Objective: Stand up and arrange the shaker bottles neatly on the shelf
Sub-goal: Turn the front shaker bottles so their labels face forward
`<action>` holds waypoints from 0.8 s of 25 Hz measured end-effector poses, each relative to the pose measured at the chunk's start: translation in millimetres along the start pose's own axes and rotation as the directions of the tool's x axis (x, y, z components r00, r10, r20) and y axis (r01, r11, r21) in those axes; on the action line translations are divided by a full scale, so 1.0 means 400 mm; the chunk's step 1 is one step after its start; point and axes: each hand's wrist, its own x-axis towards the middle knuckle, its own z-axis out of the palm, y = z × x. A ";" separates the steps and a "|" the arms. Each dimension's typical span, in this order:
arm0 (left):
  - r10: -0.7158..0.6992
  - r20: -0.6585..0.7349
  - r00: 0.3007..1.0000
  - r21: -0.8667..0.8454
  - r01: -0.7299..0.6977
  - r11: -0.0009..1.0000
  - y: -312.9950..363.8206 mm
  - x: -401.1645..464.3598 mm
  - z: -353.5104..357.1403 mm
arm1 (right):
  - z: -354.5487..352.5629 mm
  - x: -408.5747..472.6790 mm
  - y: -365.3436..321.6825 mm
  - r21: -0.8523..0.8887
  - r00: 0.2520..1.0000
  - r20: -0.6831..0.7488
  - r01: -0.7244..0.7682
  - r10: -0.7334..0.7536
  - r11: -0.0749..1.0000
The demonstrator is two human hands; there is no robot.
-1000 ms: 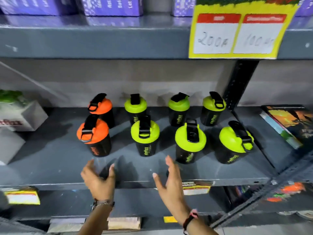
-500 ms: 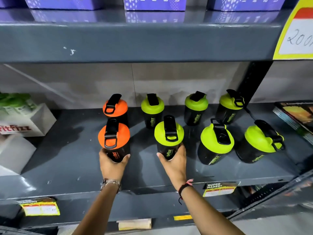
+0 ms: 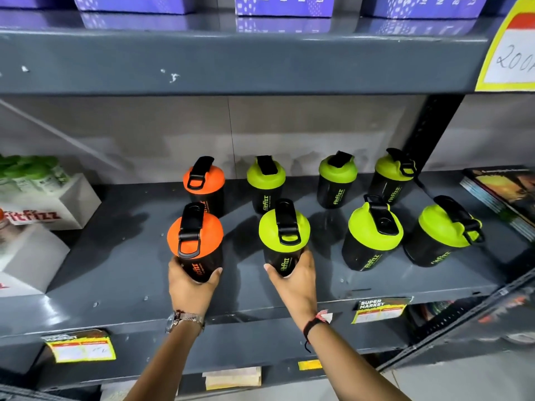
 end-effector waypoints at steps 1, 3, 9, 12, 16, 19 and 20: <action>0.006 0.008 1.000 -0.005 -0.006 1.000 0.000 0.000 -0.003 | -0.001 -0.003 0.000 -0.004 1.000 -0.007 0.001 -0.001 1.000; 0.016 0.020 1.000 -0.008 -0.016 1.000 -0.001 0.002 -0.006 | -0.004 -0.003 0.004 -0.011 1.000 -0.008 -0.004 0.004 1.000; 0.027 0.043 0.999 -0.016 -0.026 1.000 -0.001 0.002 -0.010 | -0.007 0.000 0.005 -0.039 1.000 0.019 -0.014 0.015 0.999; -0.001 0.022 1.000 -0.008 0.001 1.000 0.000 0.002 -0.010 | -0.006 0.000 0.007 -0.037 1.000 0.009 -0.020 0.021 0.999; -0.020 0.011 1.000 -0.005 0.020 1.000 -0.005 0.002 -0.015 | -0.007 0.000 0.008 -0.041 1.000 0.006 -0.021 0.022 0.999; -0.043 -0.004 0.999 -0.020 0.043 0.999 -0.007 0.003 -0.018 | -0.006 0.000 0.008 -0.034 1.000 0.014 -0.023 0.023 0.999; -0.045 -0.012 0.999 -0.027 0.044 0.999 -0.006 0.003 -0.019 | -0.006 0.000 0.008 -0.032 1.000 0.015 -0.023 0.023 0.999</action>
